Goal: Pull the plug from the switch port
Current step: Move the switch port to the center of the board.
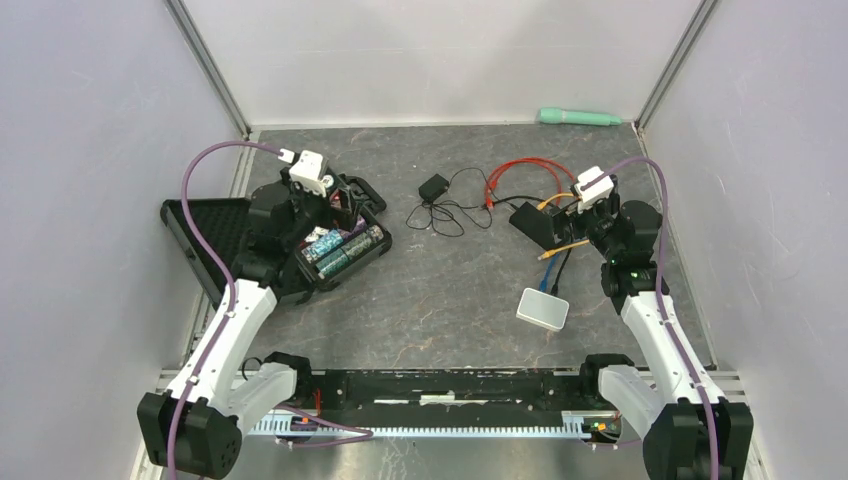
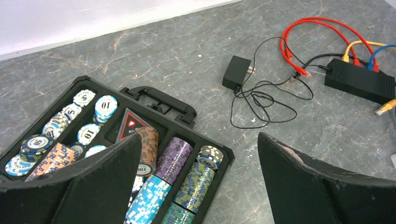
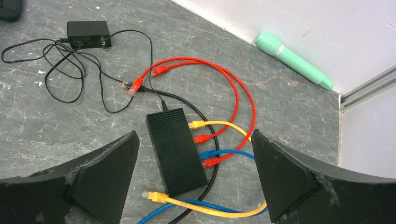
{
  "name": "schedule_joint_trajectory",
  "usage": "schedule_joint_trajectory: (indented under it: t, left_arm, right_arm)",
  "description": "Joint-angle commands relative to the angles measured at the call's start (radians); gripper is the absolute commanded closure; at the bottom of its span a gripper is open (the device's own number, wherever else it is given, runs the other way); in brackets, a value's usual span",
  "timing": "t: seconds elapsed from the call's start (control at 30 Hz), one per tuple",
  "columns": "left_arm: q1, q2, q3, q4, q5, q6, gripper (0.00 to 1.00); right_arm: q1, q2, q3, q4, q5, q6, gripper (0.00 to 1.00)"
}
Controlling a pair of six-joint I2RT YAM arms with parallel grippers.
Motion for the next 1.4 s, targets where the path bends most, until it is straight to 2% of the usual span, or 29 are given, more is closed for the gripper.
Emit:
schedule_joint_trajectory:
  t: [0.0,0.27,0.47,0.77,0.9,1.03,1.2,1.37]
  left_arm:
    - [0.021,-0.026,-0.013,0.055,0.035,-0.043,0.00]
    - [0.061,-0.022,-0.023,0.078,0.086,-0.068,0.00]
    - [0.070,-0.008,-0.033,0.078,0.130,-0.068,0.00]
    - [0.081,0.032,-0.046,0.043,0.230,-0.017,0.00]
    - [0.110,0.060,-0.037,0.017,0.276,0.017,0.00]
    - [0.142,0.108,-0.024,-0.006,0.293,0.015,0.00]
    - [0.152,0.157,0.002,-0.038,0.300,0.029,0.00]
    - [0.168,0.141,0.011,-0.046,0.318,0.011,0.00]
  right_arm:
    - [-0.004,-0.009,0.012,0.037,-0.023,-0.009,0.02]
    - [-0.036,-0.005,0.009,0.035,-0.046,-0.031,0.02]
    - [-0.041,0.008,-0.011,0.032,-0.050,-0.112,0.02]
    - [-0.043,0.096,0.010,-0.020,0.164,-0.262,0.02]
    - [-0.037,0.191,0.077,-0.123,0.128,-0.294,0.02]
    - [-0.016,0.241,0.098,-0.179,0.116,-0.325,0.02]
    - [0.075,0.307,0.119,-0.219,0.126,-0.349,0.02]
    - [0.136,0.377,0.115,-0.172,0.149,-0.273,0.02]
